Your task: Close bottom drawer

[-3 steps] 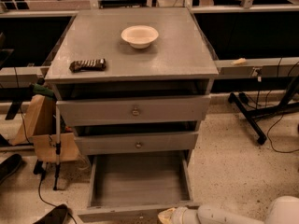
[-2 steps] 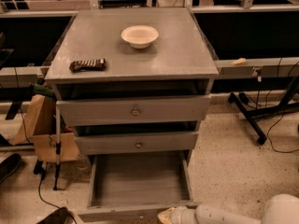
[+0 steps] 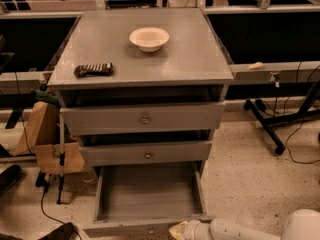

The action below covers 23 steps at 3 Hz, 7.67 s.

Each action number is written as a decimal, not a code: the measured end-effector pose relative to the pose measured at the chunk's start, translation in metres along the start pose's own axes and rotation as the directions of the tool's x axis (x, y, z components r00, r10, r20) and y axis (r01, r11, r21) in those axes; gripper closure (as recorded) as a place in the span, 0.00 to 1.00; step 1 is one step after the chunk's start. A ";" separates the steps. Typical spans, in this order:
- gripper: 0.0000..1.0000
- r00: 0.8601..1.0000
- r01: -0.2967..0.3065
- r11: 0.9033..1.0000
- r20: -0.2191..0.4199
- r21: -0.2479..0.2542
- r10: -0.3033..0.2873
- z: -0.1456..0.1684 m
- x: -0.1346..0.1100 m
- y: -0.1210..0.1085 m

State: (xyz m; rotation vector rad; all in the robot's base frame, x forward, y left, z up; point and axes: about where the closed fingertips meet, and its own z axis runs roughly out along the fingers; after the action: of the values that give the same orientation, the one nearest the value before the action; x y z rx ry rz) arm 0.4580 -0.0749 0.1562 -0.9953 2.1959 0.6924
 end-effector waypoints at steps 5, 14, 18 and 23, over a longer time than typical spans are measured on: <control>0.24 1.000 0.022 1.000 0.011 0.002 -0.022 -0.002 -0.006 0.013; 0.00 0.978 0.184 0.982 -0.092 -0.043 -0.187 0.021 -0.059 -0.020; 0.65 0.973 0.193 0.981 -0.131 0.025 -0.188 0.009 -0.074 -0.052; 0.27 0.952 0.214 0.977 -0.224 0.012 -0.206 0.053 -0.074 -0.070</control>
Offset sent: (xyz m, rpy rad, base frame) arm 0.1157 0.0347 0.0524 0.0111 -0.1313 0.0546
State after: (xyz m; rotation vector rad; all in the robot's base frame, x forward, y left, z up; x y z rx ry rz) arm 0.5691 -0.0454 0.1594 -1.3206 2.2364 0.4602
